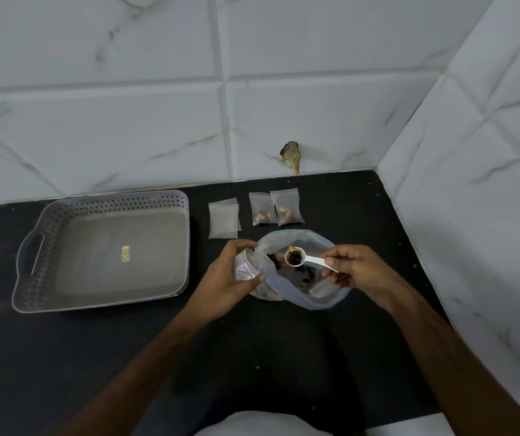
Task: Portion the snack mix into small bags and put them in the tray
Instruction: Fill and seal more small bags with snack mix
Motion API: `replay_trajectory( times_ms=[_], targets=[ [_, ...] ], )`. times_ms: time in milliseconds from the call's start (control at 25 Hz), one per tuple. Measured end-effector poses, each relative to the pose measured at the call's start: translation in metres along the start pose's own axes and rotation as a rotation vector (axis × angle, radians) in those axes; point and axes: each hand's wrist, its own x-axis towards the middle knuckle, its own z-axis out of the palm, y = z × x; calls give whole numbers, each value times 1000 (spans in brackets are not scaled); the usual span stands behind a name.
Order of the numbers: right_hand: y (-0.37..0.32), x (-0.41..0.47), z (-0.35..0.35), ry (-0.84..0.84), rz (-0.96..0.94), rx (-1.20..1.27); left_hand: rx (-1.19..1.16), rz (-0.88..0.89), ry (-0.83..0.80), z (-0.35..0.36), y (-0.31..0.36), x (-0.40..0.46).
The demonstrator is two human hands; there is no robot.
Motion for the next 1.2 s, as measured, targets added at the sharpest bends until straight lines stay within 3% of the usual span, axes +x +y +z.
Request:
replay_trajectory(
  times_ms=[320, 680, 920, 1040, 1200],
  targets=[
    [-33, -36, 0, -72, -227, 103, 131, 50, -7, 12, 13, 15],
    [-47, -41, 36, 95, -398, -514, 120, 178, 21, 15, 19, 15],
    [-41, -39, 51, 266, -991, -975, 14, 188, 135, 16, 18, 16],
    [-37, -36, 52, 324, -1107, -1324, 15, 220, 153, 16, 19, 17],
    [-35, -37, 53, 405, -1177, -1189, -18, 222, 179, 19, 19, 15]
  ],
)
